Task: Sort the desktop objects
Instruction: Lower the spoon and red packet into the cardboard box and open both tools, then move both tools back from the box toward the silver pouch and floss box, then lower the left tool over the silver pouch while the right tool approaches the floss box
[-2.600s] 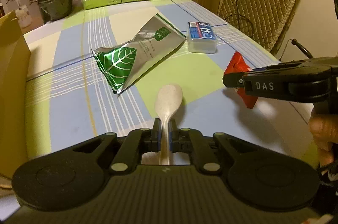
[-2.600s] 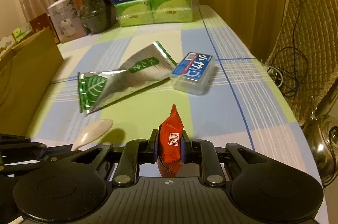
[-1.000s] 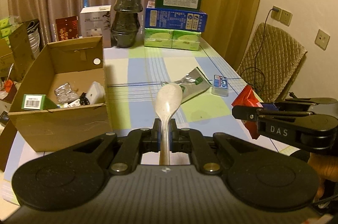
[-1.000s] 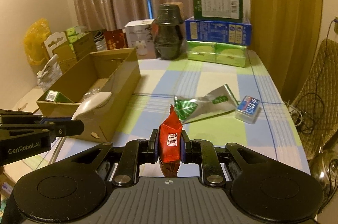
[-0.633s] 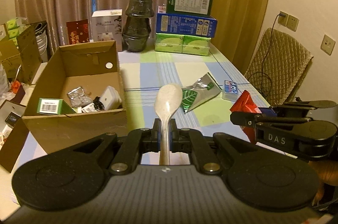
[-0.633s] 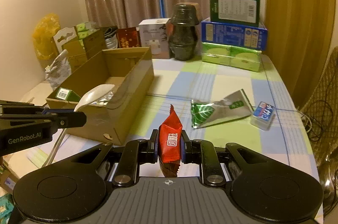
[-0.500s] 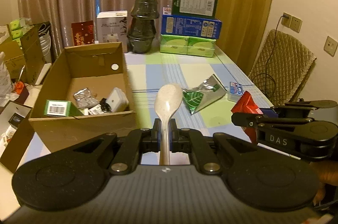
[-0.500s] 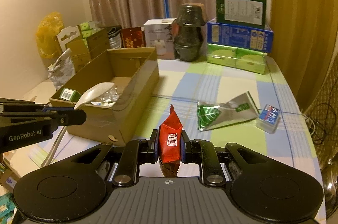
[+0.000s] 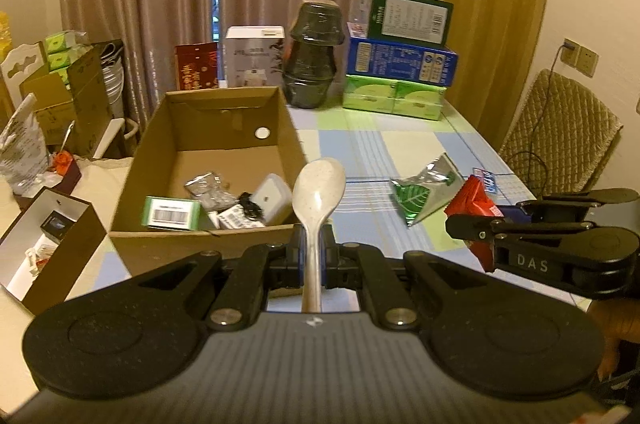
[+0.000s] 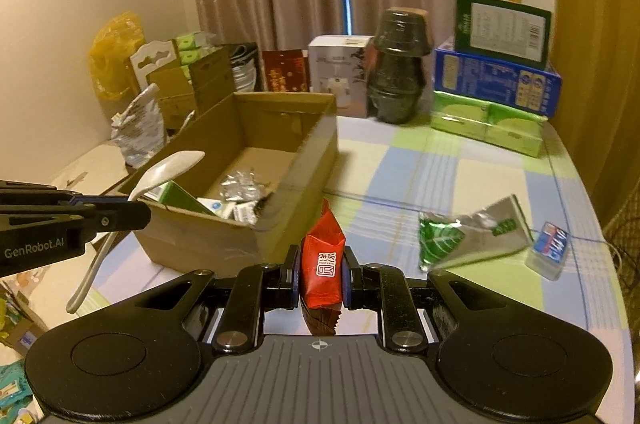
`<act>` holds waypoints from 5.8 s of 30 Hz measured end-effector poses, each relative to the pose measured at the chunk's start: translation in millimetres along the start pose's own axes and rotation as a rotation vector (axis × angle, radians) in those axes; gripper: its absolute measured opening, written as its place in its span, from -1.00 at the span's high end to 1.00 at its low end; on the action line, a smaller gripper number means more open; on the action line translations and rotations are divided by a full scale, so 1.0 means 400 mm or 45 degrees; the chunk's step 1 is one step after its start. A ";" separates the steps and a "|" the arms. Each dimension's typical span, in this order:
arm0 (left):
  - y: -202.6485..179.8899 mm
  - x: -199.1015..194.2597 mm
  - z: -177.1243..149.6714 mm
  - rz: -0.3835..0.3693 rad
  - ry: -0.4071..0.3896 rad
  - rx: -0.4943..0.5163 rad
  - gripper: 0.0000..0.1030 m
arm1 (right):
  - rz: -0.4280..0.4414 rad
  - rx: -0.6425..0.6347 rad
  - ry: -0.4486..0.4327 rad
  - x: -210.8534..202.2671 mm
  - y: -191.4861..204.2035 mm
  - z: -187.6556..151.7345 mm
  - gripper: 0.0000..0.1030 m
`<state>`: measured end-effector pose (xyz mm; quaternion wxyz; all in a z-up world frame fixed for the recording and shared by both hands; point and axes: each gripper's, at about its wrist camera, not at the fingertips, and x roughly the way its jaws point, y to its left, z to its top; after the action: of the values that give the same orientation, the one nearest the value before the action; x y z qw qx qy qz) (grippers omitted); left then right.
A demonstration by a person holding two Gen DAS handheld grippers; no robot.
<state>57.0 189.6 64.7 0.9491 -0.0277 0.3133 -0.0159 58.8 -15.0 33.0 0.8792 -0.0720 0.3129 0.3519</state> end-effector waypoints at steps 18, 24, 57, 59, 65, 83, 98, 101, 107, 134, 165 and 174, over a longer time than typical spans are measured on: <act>0.219 0.099 0.141 0.128 -0.034 -0.008 0.92 | 0.171 -0.017 -0.012 0.218 0.105 0.191 0.69; 0.252 0.171 0.179 0.120 -0.032 0.006 0.92 | 0.213 0.026 0.003 0.299 0.103 0.228 0.69; 0.169 0.025 0.030 0.097 -0.022 -0.212 -0.16 | 0.031 0.241 -0.059 0.022 -0.084 0.051 -0.70; 0.148 0.011 0.020 0.092 -0.022 -0.209 -0.22 | 0.015 0.245 -0.069 -0.005 -0.096 0.040 -0.75; 0.082 -0.020 -0.001 0.081 -0.018 -0.190 -0.65 | -0.020 0.272 -0.074 -0.062 -0.130 0.011 -0.87; -0.090 -0.021 -0.021 -0.019 -0.011 -0.074 -0.98 | -0.165 0.443 -0.049 -0.179 -0.289 -0.121 -0.96; -0.231 0.061 -0.027 -0.175 0.083 0.018 -0.97 | -0.260 0.541 -0.062 -0.243 -0.396 -0.169 -0.96; -0.248 0.073 -0.025 -0.193 0.093 0.022 -0.97 | -0.261 0.541 -0.050 -0.239 -0.405 -0.166 -0.96; -0.274 0.100 -0.030 -0.208 0.134 0.056 -0.98 | -0.269 0.561 -0.050 -0.240 -0.422 -0.167 -0.96; -0.326 0.221 -0.033 -0.292 0.224 0.136 -0.97 | -0.314 0.566 0.051 -0.187 -0.493 -0.204 -0.96; -0.456 0.625 0.140 -0.373 0.454 0.659 -0.97 | -0.066 -0.376 0.313 0.105 -0.668 -0.060 -0.96; -0.473 0.781 0.189 -0.399 0.595 0.758 -0.97 | 0.014 -0.544 0.460 0.262 -0.733 -0.009 -0.96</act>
<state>350.5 -10.8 -48.5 0.8050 0.2051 0.4944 -0.2560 310.1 -173.8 -60.1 0.7722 -0.3155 0.3838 0.3962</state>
